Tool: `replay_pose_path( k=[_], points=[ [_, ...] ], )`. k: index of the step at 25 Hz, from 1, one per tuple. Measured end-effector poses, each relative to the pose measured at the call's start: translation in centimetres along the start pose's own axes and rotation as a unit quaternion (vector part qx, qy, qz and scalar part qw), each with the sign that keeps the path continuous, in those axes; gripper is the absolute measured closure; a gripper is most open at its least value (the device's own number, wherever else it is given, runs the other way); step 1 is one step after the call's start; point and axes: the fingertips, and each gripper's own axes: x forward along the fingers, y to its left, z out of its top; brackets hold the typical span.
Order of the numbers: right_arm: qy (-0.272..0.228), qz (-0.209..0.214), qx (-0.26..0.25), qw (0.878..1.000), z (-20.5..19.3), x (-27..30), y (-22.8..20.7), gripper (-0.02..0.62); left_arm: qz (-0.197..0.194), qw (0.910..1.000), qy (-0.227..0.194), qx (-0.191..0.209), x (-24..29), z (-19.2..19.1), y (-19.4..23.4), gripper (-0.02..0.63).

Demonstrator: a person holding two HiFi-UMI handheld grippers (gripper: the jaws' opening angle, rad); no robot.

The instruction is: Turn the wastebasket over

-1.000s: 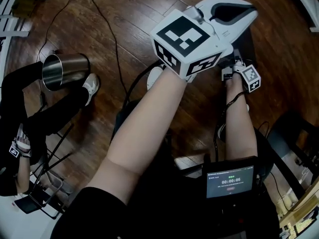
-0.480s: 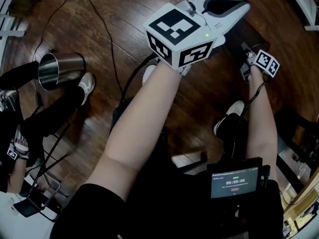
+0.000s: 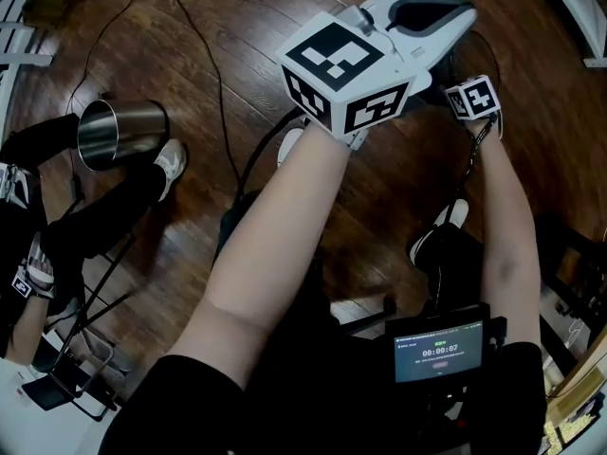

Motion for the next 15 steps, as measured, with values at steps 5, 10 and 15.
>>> replay_pose_path(
  k=[5, 10, 15],
  points=[
    [0.068, -0.057, -0.196, 0.977, 1.5, 0.9, 1.5, 0.577, 0.003, 1.0000, -0.002, 0.002, -0.2, 0.4, 0.2, 0.604],
    [0.103, -0.057, -0.266, 0.957, 0.6, 1.8, 2.8, 0.577, 0.007, 1.0000, -0.004, 0.001, -0.7, 0.7, 0.4, 0.604],
    [0.104, -0.045, -0.259, 0.959, -0.4, 2.7, 3.7, 0.575, 0.006, 1.0000, -0.007, -0.002, -1.0, 1.0, 0.5, 0.604]
  ],
)
